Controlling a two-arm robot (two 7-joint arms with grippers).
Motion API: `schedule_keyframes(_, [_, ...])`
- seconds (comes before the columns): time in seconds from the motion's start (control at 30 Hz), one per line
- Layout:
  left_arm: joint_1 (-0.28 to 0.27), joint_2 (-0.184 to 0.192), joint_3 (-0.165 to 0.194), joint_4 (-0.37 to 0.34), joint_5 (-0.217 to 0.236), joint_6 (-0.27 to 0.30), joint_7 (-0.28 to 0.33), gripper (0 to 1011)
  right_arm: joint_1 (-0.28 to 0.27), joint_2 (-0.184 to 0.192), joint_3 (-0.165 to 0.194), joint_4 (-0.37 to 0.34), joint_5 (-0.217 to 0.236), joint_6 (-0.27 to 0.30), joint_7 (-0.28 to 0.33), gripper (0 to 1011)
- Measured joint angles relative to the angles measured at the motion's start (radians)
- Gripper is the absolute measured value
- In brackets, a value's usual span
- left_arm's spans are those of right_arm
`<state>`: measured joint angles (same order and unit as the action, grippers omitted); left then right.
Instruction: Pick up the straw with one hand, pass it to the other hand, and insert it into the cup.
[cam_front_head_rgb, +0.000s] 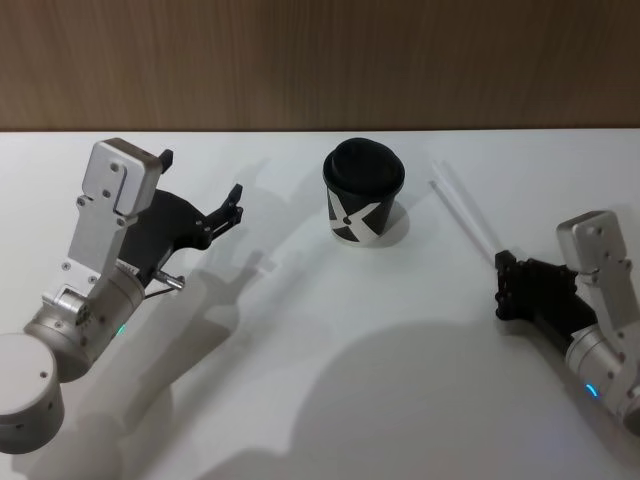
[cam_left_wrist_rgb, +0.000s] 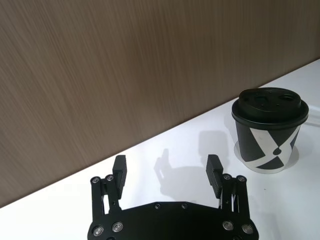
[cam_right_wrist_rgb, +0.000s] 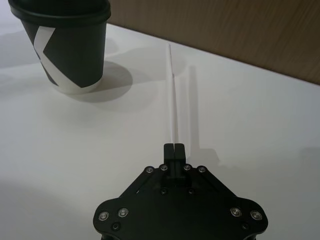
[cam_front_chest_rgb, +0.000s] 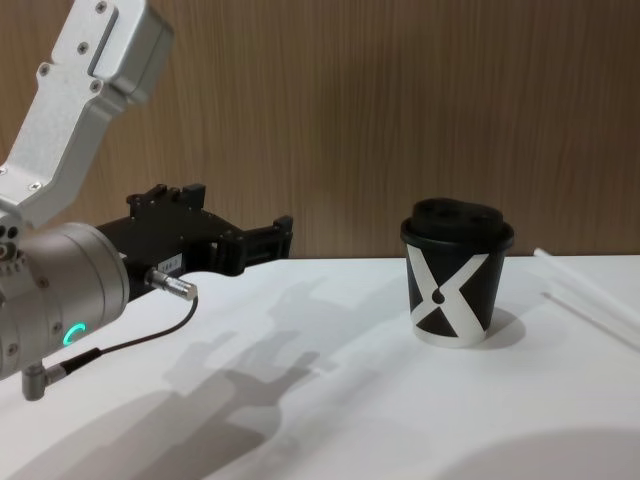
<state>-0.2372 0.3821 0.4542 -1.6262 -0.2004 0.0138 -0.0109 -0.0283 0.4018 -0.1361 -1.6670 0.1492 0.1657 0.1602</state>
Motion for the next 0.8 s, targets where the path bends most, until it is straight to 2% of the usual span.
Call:
schedule_keyframes(0.23, [0.0,0.0,0.0,0.0,0.0,0.0,0.0,1000,0.008,0.013,0.005,-0.006,-0.045,-0.061,-0.017,3])
schedule_keyframes(0.4, [0.0,0.0,0.0,0.0,0.0,0.0,0.0,1000,0.015,0.037,0.009,-0.026,-0.08,-0.115,-0.018,2])
schedule_keyframes(0.53, [0.0,0.0,0.0,0.0,0.0,0.0,0.0,1000,0.019,0.064,0.013,-0.052,-0.1,-0.16,-0.001,2])
schedule_keyframes(0.8, [0.0,0.0,0.0,0.0,0.0,0.0,0.0,1000,0.024,0.111,0.021,-0.1,-0.112,-0.224,0.051,2])
